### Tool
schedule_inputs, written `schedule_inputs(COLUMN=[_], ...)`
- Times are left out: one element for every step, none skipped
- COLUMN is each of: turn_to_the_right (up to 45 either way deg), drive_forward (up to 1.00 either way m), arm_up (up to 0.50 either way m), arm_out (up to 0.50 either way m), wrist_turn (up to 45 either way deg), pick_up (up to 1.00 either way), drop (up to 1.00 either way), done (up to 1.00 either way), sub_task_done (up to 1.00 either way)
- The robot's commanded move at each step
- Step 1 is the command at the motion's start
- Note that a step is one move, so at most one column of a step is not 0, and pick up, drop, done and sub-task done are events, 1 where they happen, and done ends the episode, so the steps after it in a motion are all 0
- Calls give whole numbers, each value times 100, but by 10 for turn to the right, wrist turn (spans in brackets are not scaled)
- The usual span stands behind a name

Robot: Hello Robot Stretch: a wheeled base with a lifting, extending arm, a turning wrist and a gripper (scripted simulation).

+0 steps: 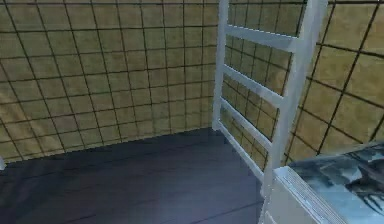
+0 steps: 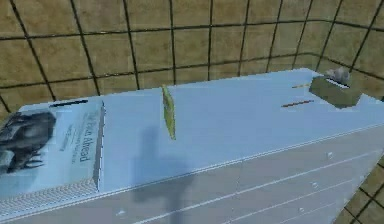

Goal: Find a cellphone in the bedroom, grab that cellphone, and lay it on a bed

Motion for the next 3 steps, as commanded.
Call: schedule_inputs(turn_to_the_right=[0, 270, 0], drive_forward=[55, 0, 15], arm_up=[0, 0, 0], arm_out=[0, 0, 0], wrist_turn=[0, 0, 0], pick_up=[0, 0, 0], drop=[0, 0, 0], done=[0, 0, 0], sub_task_done=[0, 0, 0])
